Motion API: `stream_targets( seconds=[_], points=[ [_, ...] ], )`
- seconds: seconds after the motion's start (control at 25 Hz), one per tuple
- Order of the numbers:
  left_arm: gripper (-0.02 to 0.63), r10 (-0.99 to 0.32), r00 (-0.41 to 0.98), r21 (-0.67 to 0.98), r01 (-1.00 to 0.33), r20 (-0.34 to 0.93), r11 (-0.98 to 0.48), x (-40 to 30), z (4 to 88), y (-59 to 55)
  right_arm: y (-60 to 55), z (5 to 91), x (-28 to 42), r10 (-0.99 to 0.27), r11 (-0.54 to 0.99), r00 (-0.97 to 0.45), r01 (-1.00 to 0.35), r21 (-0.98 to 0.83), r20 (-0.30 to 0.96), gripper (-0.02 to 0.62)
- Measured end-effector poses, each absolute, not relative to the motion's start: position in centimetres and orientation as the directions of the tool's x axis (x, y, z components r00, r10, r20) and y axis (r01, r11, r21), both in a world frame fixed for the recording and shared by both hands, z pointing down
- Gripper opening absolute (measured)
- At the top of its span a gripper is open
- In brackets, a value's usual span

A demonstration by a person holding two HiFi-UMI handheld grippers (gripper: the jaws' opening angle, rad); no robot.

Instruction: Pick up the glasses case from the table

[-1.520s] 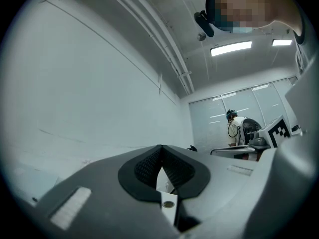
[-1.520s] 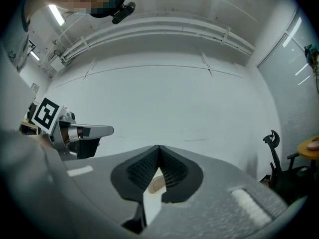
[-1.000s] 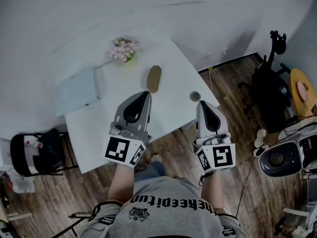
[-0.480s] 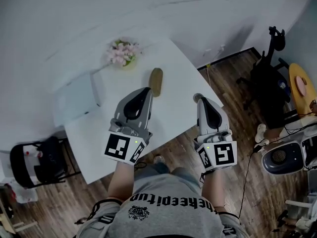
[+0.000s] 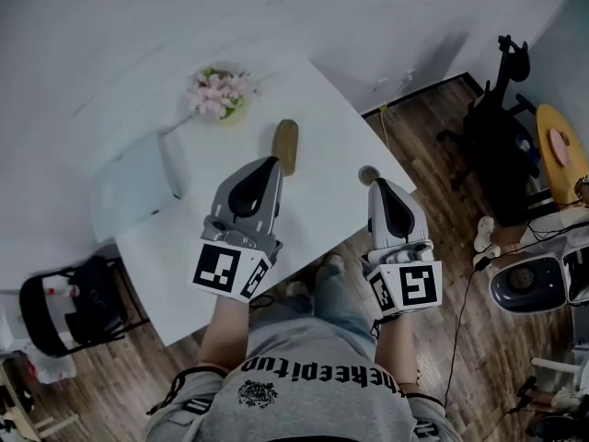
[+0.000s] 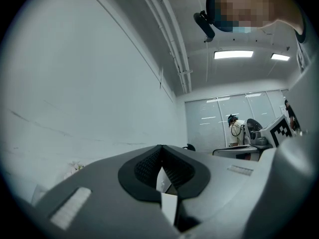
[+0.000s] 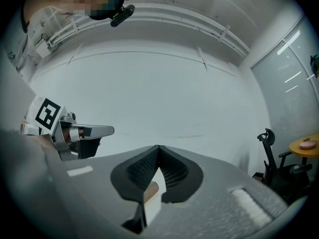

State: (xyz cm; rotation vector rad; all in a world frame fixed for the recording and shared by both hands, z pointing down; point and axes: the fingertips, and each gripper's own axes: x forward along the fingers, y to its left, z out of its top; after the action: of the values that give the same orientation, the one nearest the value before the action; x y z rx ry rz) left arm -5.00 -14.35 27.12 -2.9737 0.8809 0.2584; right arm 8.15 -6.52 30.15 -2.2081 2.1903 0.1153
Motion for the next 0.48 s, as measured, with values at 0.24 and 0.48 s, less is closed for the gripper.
stream_targets(
  seconds=[0.24, 0.48],
  points=[
    [0.02, -0.556, 0.816, 0.022, -0.56, -0.157, -0.828, -4.4, 27.4, -16.2, -8.6, 30.2, 8.7, -0.998, 0.012, -0.014, -0.999, 0.034, -0.069, 0.004],
    [0.02, -0.579, 0.803, 0.021, -0.583, -0.144, -0.813, -3.3, 27.3, -18.3, -11.3, 30.1, 9.9, -0.997, 0.043, -0.045, -0.998, 0.036, -0.056, 0.003]
  ],
)
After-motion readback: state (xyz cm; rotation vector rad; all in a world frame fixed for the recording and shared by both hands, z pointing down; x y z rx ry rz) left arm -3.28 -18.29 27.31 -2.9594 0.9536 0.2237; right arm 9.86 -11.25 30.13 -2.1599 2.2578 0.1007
